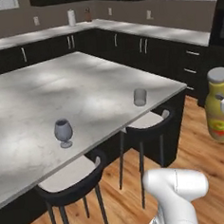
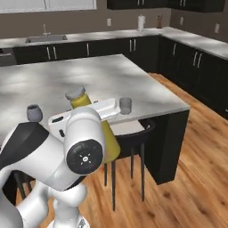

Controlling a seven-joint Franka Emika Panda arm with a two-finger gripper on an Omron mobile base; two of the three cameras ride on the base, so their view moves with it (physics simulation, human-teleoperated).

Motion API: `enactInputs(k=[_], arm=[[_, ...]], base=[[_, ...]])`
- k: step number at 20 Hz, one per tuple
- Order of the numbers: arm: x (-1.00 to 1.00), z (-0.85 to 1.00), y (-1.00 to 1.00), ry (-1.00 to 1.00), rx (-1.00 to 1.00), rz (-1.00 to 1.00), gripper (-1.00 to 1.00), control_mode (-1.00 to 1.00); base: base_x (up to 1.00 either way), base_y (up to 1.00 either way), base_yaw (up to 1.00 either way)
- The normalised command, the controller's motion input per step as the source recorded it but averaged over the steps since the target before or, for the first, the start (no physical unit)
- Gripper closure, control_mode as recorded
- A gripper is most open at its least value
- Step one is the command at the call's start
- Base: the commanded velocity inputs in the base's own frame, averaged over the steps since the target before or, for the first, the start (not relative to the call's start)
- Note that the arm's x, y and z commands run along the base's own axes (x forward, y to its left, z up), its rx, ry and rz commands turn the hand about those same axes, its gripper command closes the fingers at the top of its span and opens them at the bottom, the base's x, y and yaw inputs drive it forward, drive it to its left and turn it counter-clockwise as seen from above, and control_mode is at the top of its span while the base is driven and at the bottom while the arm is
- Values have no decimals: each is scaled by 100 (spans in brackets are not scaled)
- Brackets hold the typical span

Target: There is a wine glass and glass cup on the dining counter. Place the wine bottle next to the wine glass and the juice bottle next to the glass cup.

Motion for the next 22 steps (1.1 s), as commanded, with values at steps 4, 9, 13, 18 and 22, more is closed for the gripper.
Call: enactInputs(k=[4,9,13,18,22], arm=[[0,0,0,0,0,0,100,100],[0,0,0,0,0,0,100,100],[0,0,0,0,0,0,100,100],[0,0,0,0,0,0,100,100],[0,0,0,0,0,0,100,100]], base=[[11,-67,52],[41,-62,51],[50,-38,46],[41,-16,46],[28,-29,44]])
